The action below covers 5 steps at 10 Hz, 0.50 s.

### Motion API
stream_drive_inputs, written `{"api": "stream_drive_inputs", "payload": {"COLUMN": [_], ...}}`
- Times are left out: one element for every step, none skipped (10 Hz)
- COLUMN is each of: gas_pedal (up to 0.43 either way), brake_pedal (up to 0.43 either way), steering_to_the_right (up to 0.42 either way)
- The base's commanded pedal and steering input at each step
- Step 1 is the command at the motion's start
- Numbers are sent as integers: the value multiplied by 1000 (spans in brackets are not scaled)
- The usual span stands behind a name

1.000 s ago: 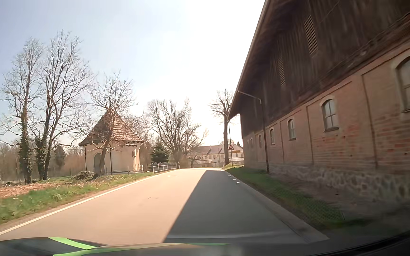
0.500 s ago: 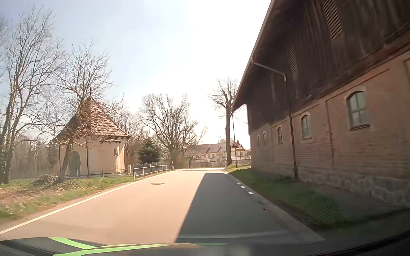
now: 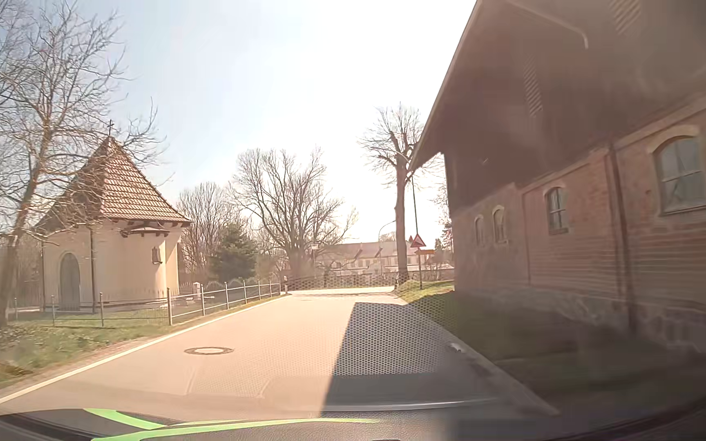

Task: Follow the waypoints while adhering to traffic rules and regulations

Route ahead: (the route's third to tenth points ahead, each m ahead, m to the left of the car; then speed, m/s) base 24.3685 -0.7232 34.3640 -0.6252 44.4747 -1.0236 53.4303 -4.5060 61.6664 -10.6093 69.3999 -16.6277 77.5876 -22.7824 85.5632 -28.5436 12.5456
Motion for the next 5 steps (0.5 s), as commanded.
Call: {"api": "stream_drive_inputs", "payload": {"gas_pedal": [0,0,0,0,0], "brake_pedal": [0,0,0,0,0], "steering_to_the_right": [-3,-3,-3,-3,0]}}
